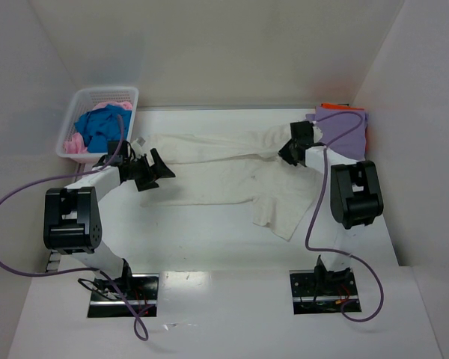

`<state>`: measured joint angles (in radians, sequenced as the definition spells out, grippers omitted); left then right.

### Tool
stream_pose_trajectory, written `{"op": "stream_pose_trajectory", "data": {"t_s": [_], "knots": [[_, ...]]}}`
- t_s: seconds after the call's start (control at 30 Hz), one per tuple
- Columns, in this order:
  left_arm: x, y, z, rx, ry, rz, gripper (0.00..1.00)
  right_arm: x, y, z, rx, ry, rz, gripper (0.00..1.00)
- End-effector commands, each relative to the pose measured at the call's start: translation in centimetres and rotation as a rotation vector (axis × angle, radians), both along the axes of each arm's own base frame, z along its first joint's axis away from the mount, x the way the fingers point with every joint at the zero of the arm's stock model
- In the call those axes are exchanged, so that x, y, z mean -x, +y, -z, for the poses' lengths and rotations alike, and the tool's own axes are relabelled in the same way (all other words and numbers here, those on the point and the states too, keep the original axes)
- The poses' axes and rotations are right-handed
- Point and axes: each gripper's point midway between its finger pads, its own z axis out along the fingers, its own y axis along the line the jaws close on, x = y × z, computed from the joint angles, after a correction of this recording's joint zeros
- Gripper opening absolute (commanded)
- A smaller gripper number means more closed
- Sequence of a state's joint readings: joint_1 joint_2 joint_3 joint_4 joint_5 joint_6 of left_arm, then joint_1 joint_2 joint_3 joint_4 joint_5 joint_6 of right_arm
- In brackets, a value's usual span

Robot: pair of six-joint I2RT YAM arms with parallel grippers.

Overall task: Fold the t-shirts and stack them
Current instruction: Fold the flattened tshirt in 1/3 of the way

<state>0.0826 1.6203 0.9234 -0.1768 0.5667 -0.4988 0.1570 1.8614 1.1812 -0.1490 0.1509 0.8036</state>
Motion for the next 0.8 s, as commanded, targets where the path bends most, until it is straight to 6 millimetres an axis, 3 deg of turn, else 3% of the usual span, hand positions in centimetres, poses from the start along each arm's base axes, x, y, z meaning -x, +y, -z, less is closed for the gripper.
{"op": "stream_pose_trajectory", "data": {"t_s": [0.0, 0.1, 0.13, 0.27, 0.33, 0.37, 0.43, 0.53, 0.73, 0.77], "knots": [[-1.5, -0.1, -1.7, 0.01, -0.081, 0.032, 0.99, -0.4, -0.5, -2.8, -0.154, -0.07, 0.042, 0.22], [-1.5, -0.1, -1.7, 0.01, -0.081, 0.032, 0.99, -0.8, -0.8, -3.1, -0.209, -0.067, 0.021, 0.19], [-1.5, -0.1, -1.7, 0.01, -0.081, 0.032, 0.99, -0.4, -0.7, -2.2, -0.204, -0.027, 0.008, 0.17], [-1.5, -0.1, -1.7, 0.01, -0.081, 0.032, 0.99, -0.3, 0.4, -2.1, -0.245, -0.007, -0.044, 0.19], [-1.5, -0.1, -1.7, 0.01, -0.081, 0.032, 0.99, -0.3, 0.6, -2.1, -0.252, -0.006, -0.05, 0.27], [-1.4, -0.2, -1.7, 0.017, -0.082, 0.038, 0.99, -0.2, 0.6, -2.1, -0.242, -0.007, -0.06, 0.42], [-1.4, -0.2, -1.7, 0.017, -0.082, 0.038, 0.99, -0.2, 0.5, -2.1, -0.232, -0.008, -0.071, 0.55], [-1.6, -0.2, -1.8, 0.016, -0.091, 0.038, 0.99, -0.2, 0.2, -1.9, -0.197, -0.011, -0.093, 0.67], [-1.6, -0.2, -1.8, 0.016, -0.091, 0.038, 0.99, -0.5, 0.4, -1.8, -0.136, -0.039, -0.121, 0.69], [-1.6, -0.2, -1.8, 0.016, -0.091, 0.038, 0.99, -0.3, 1.4, -1.7, -0.112, -0.04, -0.159, 0.69]]}}
